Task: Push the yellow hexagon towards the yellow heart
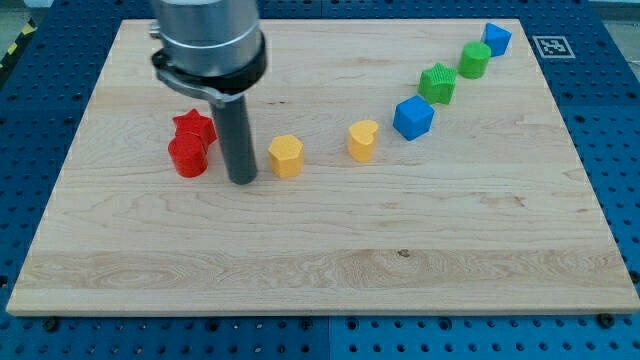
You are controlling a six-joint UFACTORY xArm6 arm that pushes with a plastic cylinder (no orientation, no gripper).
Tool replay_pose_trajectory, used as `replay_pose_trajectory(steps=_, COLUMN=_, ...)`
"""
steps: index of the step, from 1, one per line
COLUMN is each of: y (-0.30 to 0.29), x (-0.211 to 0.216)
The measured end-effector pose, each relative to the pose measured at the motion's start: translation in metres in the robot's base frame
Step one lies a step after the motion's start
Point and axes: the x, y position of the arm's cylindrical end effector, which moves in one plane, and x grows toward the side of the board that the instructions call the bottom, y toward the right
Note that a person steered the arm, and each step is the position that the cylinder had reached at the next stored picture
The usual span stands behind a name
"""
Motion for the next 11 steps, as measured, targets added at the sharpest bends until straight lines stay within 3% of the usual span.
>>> replay_pose_trajectory(steps=2, y=-0.016, x=-0.028)
replay_pose_trajectory(steps=7, y=0.048, x=-0.010)
replay_pose_trajectory(steps=11, y=0.049, x=-0.020)
